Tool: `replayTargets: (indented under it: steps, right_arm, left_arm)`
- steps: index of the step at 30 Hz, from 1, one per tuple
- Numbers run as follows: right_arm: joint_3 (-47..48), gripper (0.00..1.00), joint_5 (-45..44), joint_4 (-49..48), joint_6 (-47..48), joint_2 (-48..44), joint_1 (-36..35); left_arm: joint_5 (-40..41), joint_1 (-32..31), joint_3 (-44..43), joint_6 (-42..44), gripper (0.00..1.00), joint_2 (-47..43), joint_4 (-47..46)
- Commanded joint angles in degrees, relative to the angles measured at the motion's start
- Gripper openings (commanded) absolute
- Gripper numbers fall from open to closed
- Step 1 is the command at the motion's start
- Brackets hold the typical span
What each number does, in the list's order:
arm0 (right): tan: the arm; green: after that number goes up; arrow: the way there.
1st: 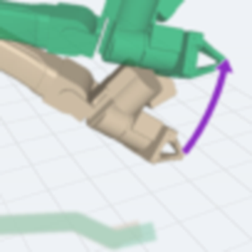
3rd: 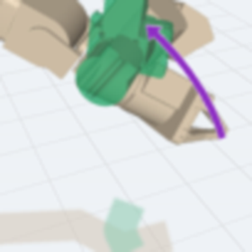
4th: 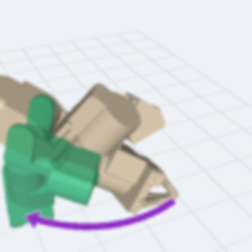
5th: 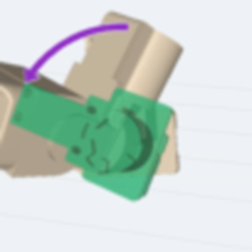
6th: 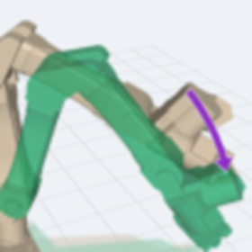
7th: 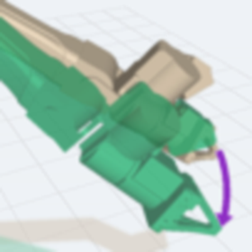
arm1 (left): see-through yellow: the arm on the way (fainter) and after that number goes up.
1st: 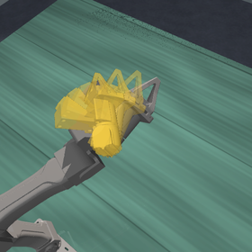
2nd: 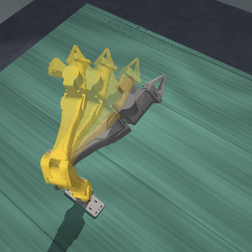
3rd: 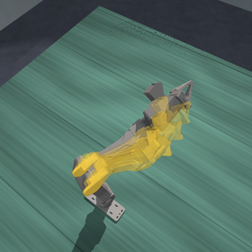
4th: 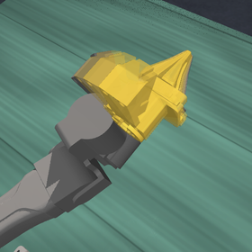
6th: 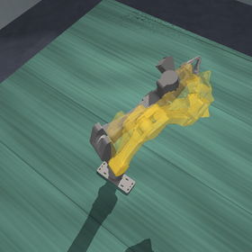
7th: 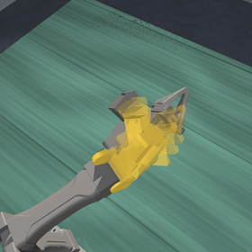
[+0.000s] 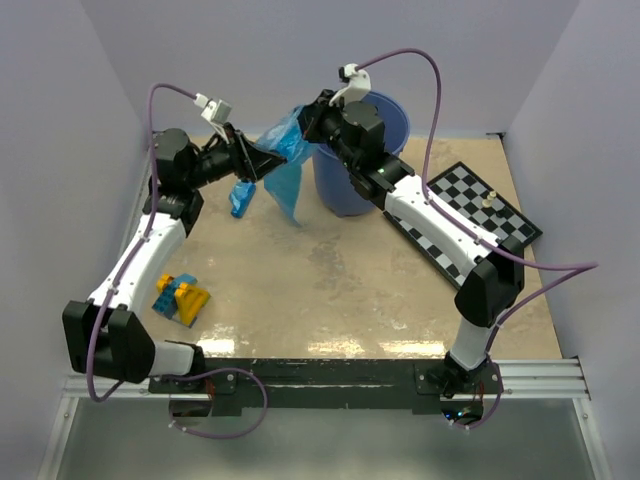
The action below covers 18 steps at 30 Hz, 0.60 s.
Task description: Put the trash bags into the trash bin
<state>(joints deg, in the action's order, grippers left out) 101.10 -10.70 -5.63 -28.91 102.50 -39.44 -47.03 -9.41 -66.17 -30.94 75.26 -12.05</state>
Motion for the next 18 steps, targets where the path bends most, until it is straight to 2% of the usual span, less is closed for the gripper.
replayTargets:
  steps: [1, 3, 4, 7, 9, 12, 14, 16, 17, 18]
  right_arm:
    - [0.9, 0.0, -3.5, -2.5, -0.9, -2.3, -0.2]
    - [0.4, 0.0, -5.6, -2.8, 0.2, -2.8, -0.2]
    - [-0.1, 0.0, -6.3, -3.7, 3.7, -3.6, 0.2]
    - [-1.4, 0.0, -5.7, -3.7, 7.9, -4.7, 1.2]
    - [-2.9, 0.0, -4.4, -2.9, 9.5, -5.5, 2.6]
    - [-5.0, 0.0, -1.5, -1.1, 10.1, -6.6, 4.5]
    - [-7.3, 0.0, 1.4, -0.7, 9.5, -7.4, 5.2]
    - [-8.8, 0.0, 5.8, -1.3, 8.7, -7.7, 5.3]
    - [-9.4, 0.0, 9.1, -1.9, 8.2, -7.8, 5.3]
    - [-9.9, 0.0, 11.8, -2.5, 7.7, -7.8, 5.3]
  left_arm:
    - [0.4, -0.3, -5.7, 0.2, 0.3, 6.4, 0.6]
    - [-1.3, 0.2, -10.4, 4.3, 0.05, 9.0, 8.1]
    - [-3.5, 1.6, -16.1, 11.0, 0.0, 11.3, 20.5]
    - [-1.6, 4.4, -24.2, 23.2, 0.0, 13.4, 35.3]
    - [3.1, 5.4, -30.2, 35.6, 0.0, 14.9, 43.0]
    - [10.8, 5.7, -37.0, 45.3, 0.0, 16.1, 46.5]
    - [14.3, 5.7, -39.1, 47.4, 0.0, 16.0, 44.9]
    - [14.4, 5.8, -38.9, 46.2, 0.26, 15.0, 42.9]
    - [13.1, 6.0, -38.1, 45.3, 0.45, 14.1, 42.0]
    - [11.5, 6.1, -36.7, 44.0, 0.56, 12.9, 41.3]
